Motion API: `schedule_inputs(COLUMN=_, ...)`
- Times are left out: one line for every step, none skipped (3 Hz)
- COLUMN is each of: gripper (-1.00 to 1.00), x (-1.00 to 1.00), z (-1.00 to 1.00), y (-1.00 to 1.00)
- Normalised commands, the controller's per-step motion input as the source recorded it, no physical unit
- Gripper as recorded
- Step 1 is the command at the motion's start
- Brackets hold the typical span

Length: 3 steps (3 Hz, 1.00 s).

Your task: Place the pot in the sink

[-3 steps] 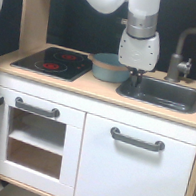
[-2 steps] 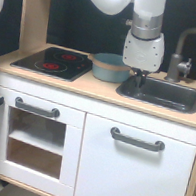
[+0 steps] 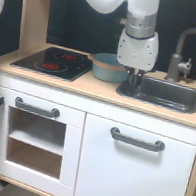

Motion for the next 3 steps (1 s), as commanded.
schedule_inputs(gripper=-0.17, x=0.12, z=0.35, y=0.12)
schedule_inputs(gripper=-1.00, x=0.99, z=-1.00, y=0.32)
schedule_inputs(gripper=-1.00, x=0.86, z=-1.00, y=0.12)
